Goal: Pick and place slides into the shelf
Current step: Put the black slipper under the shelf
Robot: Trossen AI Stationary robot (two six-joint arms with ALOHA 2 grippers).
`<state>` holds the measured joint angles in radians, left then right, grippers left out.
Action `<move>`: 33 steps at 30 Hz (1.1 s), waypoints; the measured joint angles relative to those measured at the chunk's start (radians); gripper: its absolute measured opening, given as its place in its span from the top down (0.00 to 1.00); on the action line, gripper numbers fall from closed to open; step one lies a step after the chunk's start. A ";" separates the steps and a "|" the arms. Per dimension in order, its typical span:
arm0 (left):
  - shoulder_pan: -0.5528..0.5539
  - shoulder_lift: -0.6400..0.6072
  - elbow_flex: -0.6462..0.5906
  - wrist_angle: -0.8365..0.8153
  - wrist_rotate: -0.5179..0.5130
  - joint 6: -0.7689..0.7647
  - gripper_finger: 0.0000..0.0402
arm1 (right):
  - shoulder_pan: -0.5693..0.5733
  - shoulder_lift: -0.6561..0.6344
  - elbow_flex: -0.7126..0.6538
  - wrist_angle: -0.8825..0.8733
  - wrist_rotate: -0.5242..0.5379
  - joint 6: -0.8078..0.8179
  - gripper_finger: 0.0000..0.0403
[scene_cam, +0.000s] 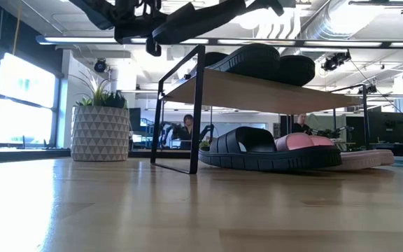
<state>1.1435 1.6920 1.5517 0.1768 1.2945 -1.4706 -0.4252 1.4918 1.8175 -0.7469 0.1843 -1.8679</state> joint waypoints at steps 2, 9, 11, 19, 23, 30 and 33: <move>0.000 0.000 0.000 0.000 0.000 0.001 1.00 | 0.000 0.007 0.000 0.025 0.024 0.000 0.56; 0.000 0.000 0.000 0.002 0.000 0.022 0.99 | 0.000 0.011 0.000 0.070 0.050 0.001 0.67; 0.000 0.000 0.000 0.003 0.000 0.026 0.97 | 0.000 0.011 0.000 0.069 0.051 0.009 0.74; 0.001 0.000 0.000 0.037 -0.023 0.165 0.82 | 0.000 0.011 0.000 0.047 0.057 0.082 0.91; -0.001 0.000 0.000 0.070 -0.027 0.284 0.71 | 0.000 0.011 0.000 0.048 0.071 0.113 0.91; 0.020 0.000 0.000 0.070 -0.041 0.365 0.55 | 0.001 0.011 -0.001 0.051 0.108 0.142 0.91; 0.040 0.000 0.000 0.079 -0.075 0.374 0.52 | 0.001 0.011 -0.001 0.061 0.111 0.146 0.91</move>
<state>1.1833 1.6920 1.5513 0.2557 1.2200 -1.0964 -0.4240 1.5028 1.8164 -0.6863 0.2954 -1.7221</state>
